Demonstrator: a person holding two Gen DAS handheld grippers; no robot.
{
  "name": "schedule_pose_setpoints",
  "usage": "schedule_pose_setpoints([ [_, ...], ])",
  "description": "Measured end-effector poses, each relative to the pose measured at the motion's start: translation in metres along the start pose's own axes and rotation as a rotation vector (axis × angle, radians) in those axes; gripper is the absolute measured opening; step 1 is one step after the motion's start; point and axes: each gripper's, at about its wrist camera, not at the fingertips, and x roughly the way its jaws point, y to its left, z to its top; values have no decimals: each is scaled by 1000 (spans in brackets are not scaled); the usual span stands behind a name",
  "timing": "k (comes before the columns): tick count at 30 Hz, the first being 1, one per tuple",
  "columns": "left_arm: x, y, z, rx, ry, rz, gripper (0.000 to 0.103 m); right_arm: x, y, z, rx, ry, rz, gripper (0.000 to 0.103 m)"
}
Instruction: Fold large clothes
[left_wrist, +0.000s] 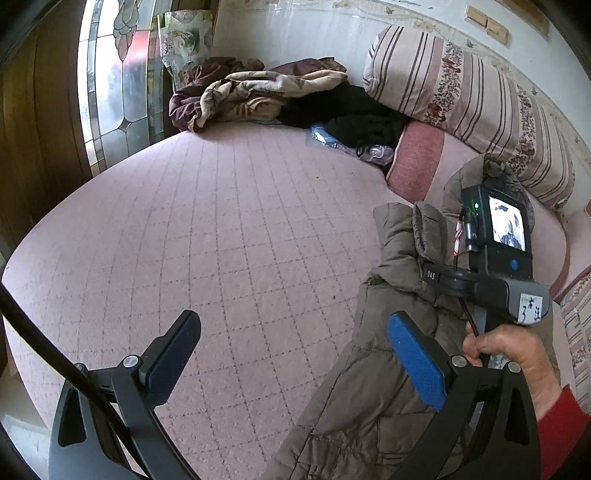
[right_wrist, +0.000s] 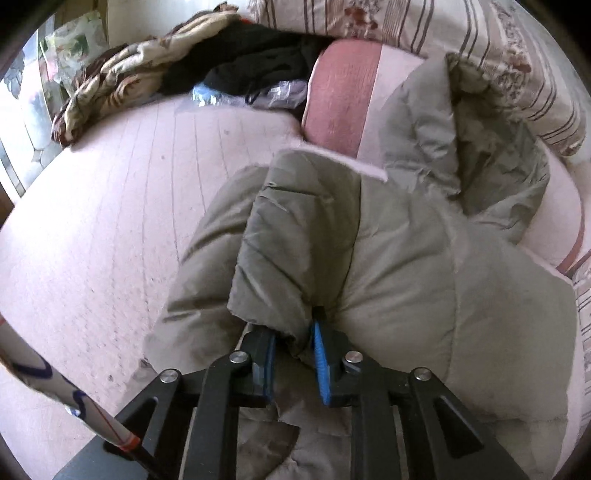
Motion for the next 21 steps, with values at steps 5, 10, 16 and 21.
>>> schedule_pose_setpoints([
  [5, 5, -6, -3, 31, 8, 22, 102, -43, -9, -6, 17, -53, 60, 56],
  [10, 7, -7, -13, 48, 27, 43, 102, -112, -45, -45, 46, -115, 20, 62],
  [16, 12, -12, -41, 128, 36, 114, 102, -173, -134, -144, 73, -56, -278, 66],
  [21, 9, -18, -67, 183, 39, 113, 102, -226, -206, -259, 278, -7, -380, 67],
])
